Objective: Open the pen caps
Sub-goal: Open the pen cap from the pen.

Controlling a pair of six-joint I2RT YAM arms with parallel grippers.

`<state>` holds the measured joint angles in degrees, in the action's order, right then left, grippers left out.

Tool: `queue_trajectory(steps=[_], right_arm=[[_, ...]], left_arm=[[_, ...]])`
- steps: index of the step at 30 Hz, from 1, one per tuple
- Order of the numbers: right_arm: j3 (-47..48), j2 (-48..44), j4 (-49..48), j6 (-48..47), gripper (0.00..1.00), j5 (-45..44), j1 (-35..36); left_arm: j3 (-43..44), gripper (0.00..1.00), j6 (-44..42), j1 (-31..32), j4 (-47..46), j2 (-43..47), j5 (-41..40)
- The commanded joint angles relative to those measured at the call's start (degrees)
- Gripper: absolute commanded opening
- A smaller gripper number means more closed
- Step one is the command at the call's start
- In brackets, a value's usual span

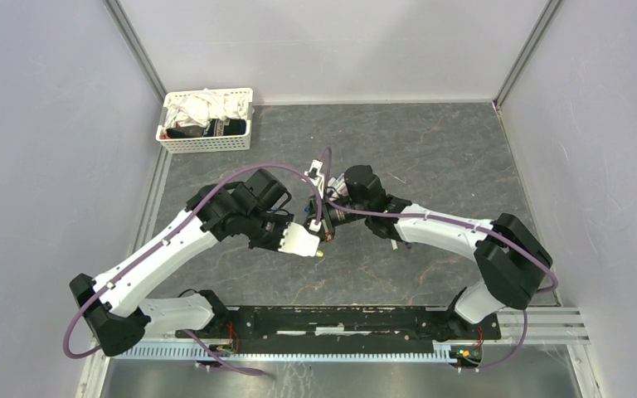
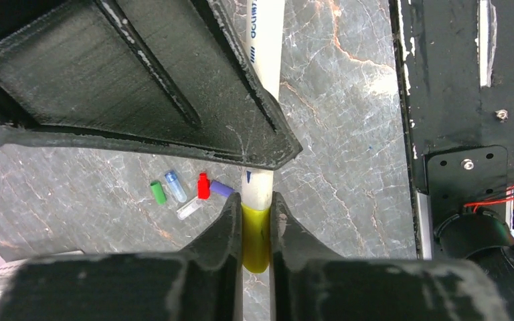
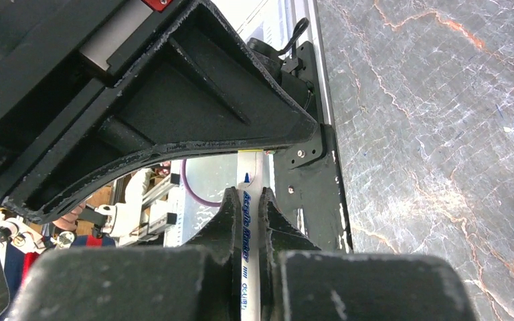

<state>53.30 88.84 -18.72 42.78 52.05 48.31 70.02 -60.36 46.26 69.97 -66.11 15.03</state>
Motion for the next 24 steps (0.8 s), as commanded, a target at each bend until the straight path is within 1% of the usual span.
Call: queue_trajectory(steps=[1, 2, 4, 6, 7, 9, 11, 16, 18, 19, 20, 24], right_arm=[[-0.7, -2.6, -1.6, -2.6, 0.0, 0.0, -0.1], [-0.7, -2.7, -1.4, -2.9, 0.07, -0.2, -0.1], [-0.7, -2.4, -1.4, -3.0, 0.29, -0.7, 0.2], [0.1, -1.5, -1.6, -2.9, 0.42, -0.7, 1.1], [0.7, -0.9, -1.6, -3.0, 0.44, -0.8, 1.4], [1.8, 0.4, -1.9, -2.8, 0.44, -0.7, 2.4], [2.3, 1.3, -2.5, -2.5, 0.42, -0.6, 2.7], [2.0, 1.7, -4.5, -1.7, 0.3, 0.3, 2.8], [2.0, 1.7, -4.3, -2.1, 0.18, 0.6, 2.8], [2.1, 1.5, -3.3, -3.0, 0.08, 0.5, 2.7], [2.3, 1.2, -1.0, -4.5, 0.0, -0.2, 2.7], [0.7, -1.0, 7.2, -10.5, 0.0, -3.2, 1.4]], left_arm=[[1.7, 0.03, 1.8, 0.1, 1.1, 0.0, 1.4], [1.6, 0.02, 1.7, 0.1, 1.1, -0.1, 1.1], [1.6, 0.02, 1.6, 0.1, 1.1, -0.2, 1.0], [1.7, 0.02, 1.4, 0.1, 1.0, -0.4, 1.0], [1.9, 0.02, 1.5, 0.1, 0.8, -0.5, 1.0], [2.3, 0.02, 1.6, 0.0, 0.8, -1.1, 1.0], [2.7, 0.02, 1.7, 0.1, 0.8, -1.4, 0.9], [2.4, 0.02, 1.7, 0.1, 1.0, -1.4, 0.6], [2.3, 0.02, 1.7, 0.1, 0.9, -1.5, 0.5], [2.2, 0.02, 1.5, 0.1, 0.9, -1.6, 0.3], [2.0, 0.02, 1.3, 0.1, 1.0, -1.7, -0.2], [-0.3, 0.02, -1.4, -0.3, 1.3, -2.1, -4.3]])
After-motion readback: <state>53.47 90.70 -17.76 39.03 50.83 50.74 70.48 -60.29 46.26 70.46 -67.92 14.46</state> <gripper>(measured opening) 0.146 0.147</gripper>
